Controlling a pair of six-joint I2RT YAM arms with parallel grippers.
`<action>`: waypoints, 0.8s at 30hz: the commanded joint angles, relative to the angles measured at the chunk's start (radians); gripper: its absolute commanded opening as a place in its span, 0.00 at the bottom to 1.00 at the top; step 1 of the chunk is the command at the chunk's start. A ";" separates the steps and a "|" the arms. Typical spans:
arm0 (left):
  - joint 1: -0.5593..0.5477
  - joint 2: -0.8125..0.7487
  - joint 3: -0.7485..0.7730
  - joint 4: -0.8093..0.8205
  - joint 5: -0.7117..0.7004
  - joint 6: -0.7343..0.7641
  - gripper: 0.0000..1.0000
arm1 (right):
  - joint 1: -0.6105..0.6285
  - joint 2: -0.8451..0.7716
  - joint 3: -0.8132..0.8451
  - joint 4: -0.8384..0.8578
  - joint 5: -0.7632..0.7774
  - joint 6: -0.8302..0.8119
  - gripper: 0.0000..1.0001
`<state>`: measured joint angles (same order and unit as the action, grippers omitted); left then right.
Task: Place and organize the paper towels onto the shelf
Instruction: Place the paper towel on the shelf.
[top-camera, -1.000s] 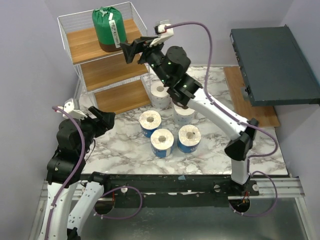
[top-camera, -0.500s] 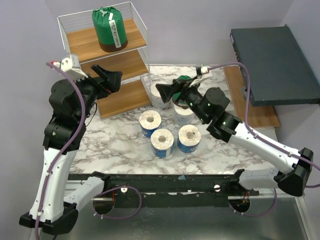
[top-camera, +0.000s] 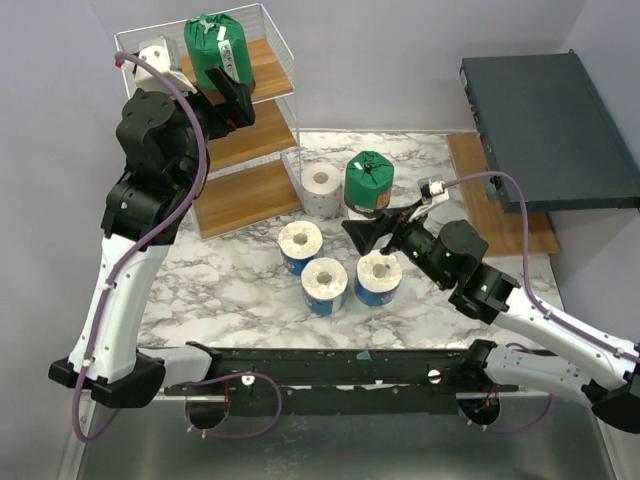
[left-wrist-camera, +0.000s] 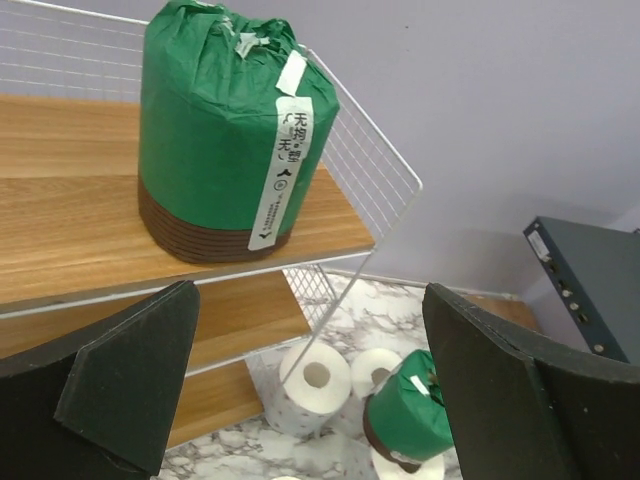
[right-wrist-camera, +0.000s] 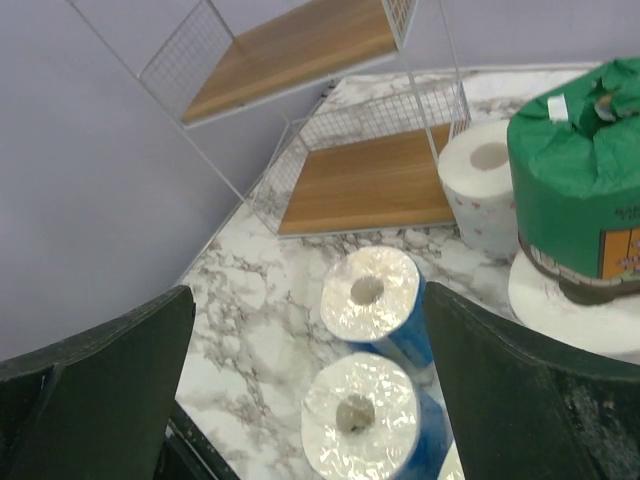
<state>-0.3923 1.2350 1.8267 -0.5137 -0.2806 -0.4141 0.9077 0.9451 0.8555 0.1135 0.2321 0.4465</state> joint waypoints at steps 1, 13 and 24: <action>-0.005 0.043 0.051 -0.015 -0.125 0.073 0.99 | -0.003 -0.065 -0.088 -0.062 -0.051 0.029 1.00; -0.002 0.292 0.325 -0.095 -0.181 0.131 0.98 | -0.002 -0.147 -0.129 -0.141 -0.043 0.002 1.00; 0.007 0.369 0.382 -0.146 -0.177 0.068 0.95 | -0.003 -0.177 -0.158 -0.163 -0.016 -0.015 1.00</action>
<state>-0.3904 1.6058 2.2002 -0.6304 -0.4385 -0.3180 0.9077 0.7841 0.7120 -0.0154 0.2119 0.4515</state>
